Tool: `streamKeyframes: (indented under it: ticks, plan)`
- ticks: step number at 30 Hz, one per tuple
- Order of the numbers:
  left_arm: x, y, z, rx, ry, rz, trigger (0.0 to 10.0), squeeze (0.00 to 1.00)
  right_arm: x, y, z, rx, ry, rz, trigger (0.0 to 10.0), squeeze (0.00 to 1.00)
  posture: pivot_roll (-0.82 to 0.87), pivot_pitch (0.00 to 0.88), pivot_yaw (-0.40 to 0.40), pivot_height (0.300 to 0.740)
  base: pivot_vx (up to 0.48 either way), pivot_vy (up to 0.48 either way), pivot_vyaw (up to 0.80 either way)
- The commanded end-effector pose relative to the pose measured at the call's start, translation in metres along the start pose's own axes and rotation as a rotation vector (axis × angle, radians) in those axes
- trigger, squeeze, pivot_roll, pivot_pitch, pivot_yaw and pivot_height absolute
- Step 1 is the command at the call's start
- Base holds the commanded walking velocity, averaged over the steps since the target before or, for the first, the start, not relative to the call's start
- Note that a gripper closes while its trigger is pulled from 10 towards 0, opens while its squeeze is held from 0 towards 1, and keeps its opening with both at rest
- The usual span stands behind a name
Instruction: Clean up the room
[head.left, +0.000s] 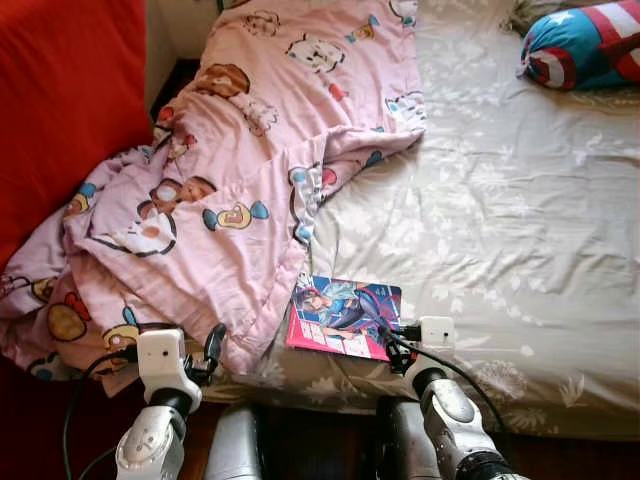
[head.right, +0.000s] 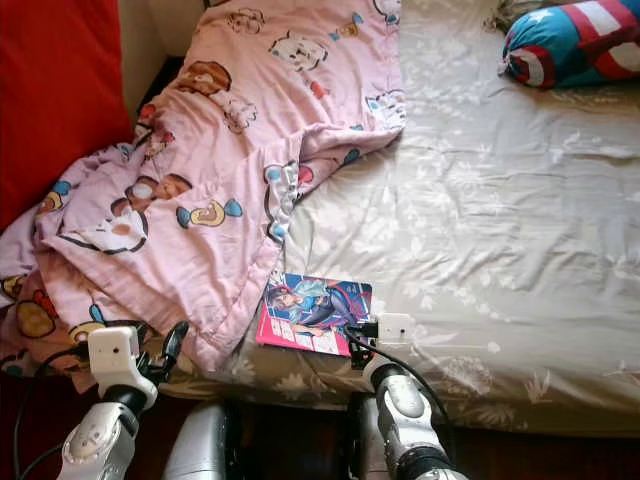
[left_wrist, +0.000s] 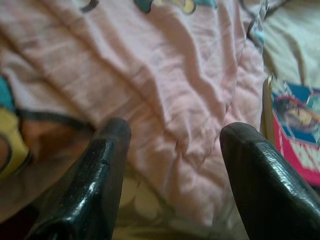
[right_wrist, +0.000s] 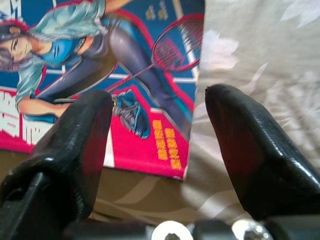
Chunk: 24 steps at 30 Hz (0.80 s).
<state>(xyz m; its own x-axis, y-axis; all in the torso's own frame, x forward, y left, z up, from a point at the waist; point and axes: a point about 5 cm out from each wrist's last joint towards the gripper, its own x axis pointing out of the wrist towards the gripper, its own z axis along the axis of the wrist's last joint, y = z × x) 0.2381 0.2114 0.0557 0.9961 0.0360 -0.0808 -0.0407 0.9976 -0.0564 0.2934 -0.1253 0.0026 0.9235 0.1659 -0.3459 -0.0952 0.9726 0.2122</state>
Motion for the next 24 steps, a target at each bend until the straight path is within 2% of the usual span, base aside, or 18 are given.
streamKeyframes:
  ticks: [1, 4, 5, 9, 10, 18, 24]
  plan:
    - [-0.005, 0.004, 0.000, 0.004, 0.013, 0.014, 10.0, 0.00, 0.001, 0.001, -0.002, 0.035, 0.018, -0.002, 10.0, 0.00, 0.15, 0.314, 0.007, 0.602, 0.000, 0.000, 0.00]
    - [-0.009, 0.006, 0.001, 0.008, 0.014, 0.019, 10.0, 0.00, 0.003, 0.000, 0.002, 0.080, 0.005, -0.005, 10.0, 0.00, 0.17, 0.326, 0.014, 0.602, 0.000, 0.000, 0.00]
    - [-0.012, 0.007, 0.001, 0.013, 0.019, 0.019, 10.0, 0.00, 0.004, 0.000, 0.005, 0.111, -0.005, -0.002, 10.0, 1.00, 0.17, 0.329, 0.017, 0.602, 0.000, 0.000, 0.00]
    - [-0.019, 0.008, 0.002, 0.022, 0.032, 0.009, 10.0, 0.00, 0.006, 0.000, 0.010, 0.114, -0.012, -0.005, 10.0, 1.00, 0.18, 0.345, 0.028, 0.602, 0.000, 0.000, 0.00]
    - [-0.019, 0.009, 0.002, 0.024, 0.033, 0.009, 10.0, 0.00, 0.007, -0.001, 0.011, 0.125, -0.013, -0.011, 10.0, 0.00, 0.18, 0.348, 0.029, 0.602, 0.000, 0.000, 0.00]
    - [-0.029, 0.011, 0.006, 0.032, 0.051, 0.015, 10.0, 0.00, 0.007, -0.008, 0.012, 0.232, -0.018, -0.043, 10.0, 0.00, 0.20, 0.377, 0.040, 0.602, 0.000, 0.000, 0.00]
    - [-0.037, 0.014, 0.004, 0.041, 0.083, 0.022, 10.0, 0.00, 0.006, -0.012, 0.013, 0.254, -0.042, -0.059, 10.0, 0.00, 0.20, 0.395, 0.043, 0.602, 0.000, 0.000, 0.00]
